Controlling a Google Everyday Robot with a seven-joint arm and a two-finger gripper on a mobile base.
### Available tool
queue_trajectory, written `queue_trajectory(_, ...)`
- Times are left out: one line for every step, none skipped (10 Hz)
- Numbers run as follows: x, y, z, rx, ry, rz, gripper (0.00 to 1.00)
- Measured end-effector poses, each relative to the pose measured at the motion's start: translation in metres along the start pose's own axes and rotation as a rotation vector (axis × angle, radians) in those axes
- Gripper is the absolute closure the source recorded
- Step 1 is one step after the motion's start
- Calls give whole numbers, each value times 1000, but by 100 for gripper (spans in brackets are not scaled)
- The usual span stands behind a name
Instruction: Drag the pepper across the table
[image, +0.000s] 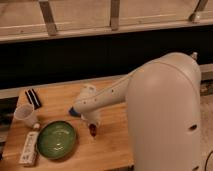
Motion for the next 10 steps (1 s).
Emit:
queue_trajectory(0, -9, 11, 0, 15, 21, 100)
queue_trajectory(2, -11, 20, -10, 27, 35, 100)
queue_trajectory(1, -20, 29, -9, 36, 55, 100)
queue_trajectory(-2, -28, 32, -12, 38, 77, 100)
queue_trajectory(-3, -38, 30, -5, 35, 93, 100)
queue_trajectory(-4, -52, 21, 4, 23, 115, 100)
queue_trajectory(-4, -62, 15, 11, 15, 131, 100)
queue_trajectory(-3, -75, 7, 21, 6, 156, 100)
queue_trajectory(-1, -83, 3, 27, 6, 175, 100)
queue_trajectory(1, -93, 1, 36, 6, 192, 100)
